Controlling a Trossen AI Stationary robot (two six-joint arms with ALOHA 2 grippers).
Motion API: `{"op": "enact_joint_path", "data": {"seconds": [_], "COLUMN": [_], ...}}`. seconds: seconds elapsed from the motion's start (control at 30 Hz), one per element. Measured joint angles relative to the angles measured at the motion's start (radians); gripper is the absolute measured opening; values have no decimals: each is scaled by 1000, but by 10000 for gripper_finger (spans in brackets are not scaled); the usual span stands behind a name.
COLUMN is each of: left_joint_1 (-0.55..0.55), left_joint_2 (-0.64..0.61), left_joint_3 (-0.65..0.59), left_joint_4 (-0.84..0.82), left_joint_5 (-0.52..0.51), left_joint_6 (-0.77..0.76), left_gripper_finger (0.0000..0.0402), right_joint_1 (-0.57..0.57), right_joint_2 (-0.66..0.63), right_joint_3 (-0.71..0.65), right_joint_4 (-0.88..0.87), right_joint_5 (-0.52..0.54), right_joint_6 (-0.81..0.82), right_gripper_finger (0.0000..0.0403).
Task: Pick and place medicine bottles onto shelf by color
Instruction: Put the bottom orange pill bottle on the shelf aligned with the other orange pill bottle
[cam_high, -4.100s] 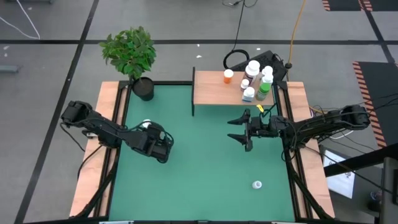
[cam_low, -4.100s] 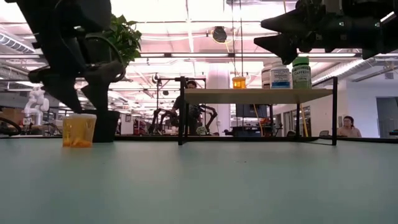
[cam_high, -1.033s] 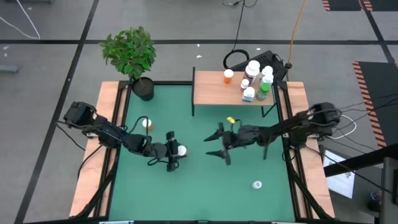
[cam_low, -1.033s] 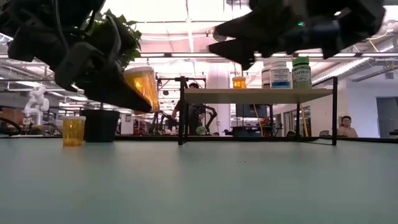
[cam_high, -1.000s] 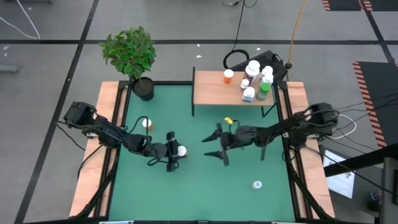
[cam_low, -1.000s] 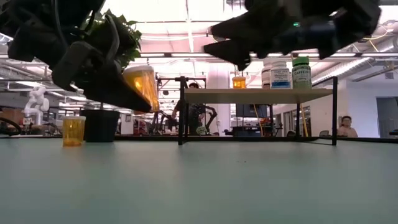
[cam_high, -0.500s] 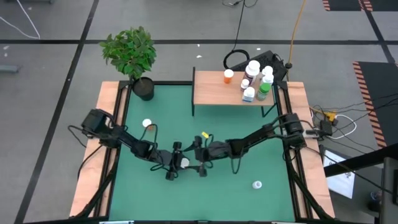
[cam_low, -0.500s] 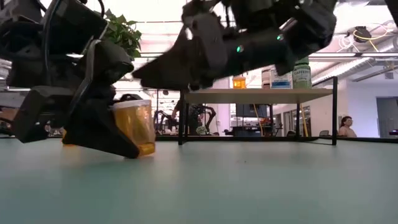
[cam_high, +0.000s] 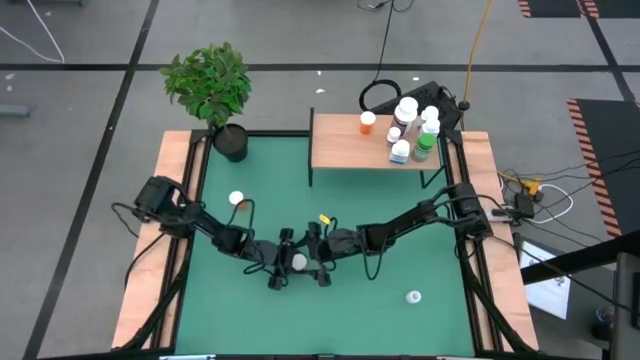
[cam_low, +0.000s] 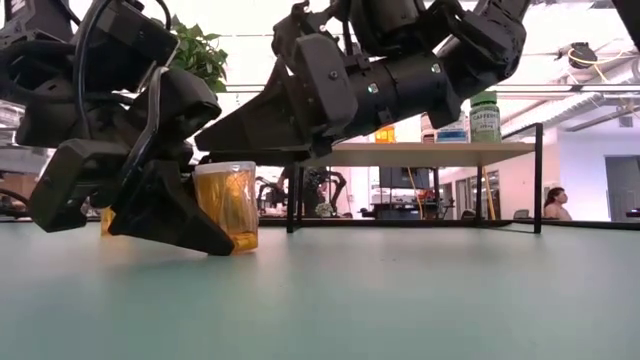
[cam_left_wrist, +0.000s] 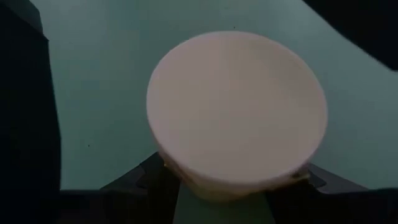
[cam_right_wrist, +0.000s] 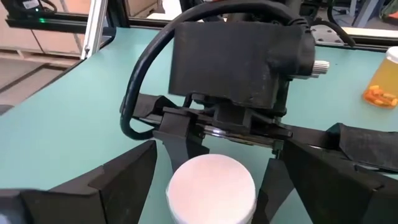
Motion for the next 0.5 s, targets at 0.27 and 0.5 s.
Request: {"op": "enact_joint_path", "data": {"seconds": [0.27, 0.5], "left_joint_1": [17, 18], "left_joint_2": [0, 0], "left_joint_3": [0, 0], "left_joint_4": [-4, -5], "left_joint_5": [13, 6], "left_joint_6": [-42, -42], "left_gripper_finger": [195, 195], "right_joint_1": [33, 47], "right_joint_2": [11, 7], "right_joint_3": [-27, -23], "right_joint_4": [-24, 10], "right_joint_5": [169, 177], "right_joint_6": [-92, -68], "right_gripper_finger": [341, 341]}}
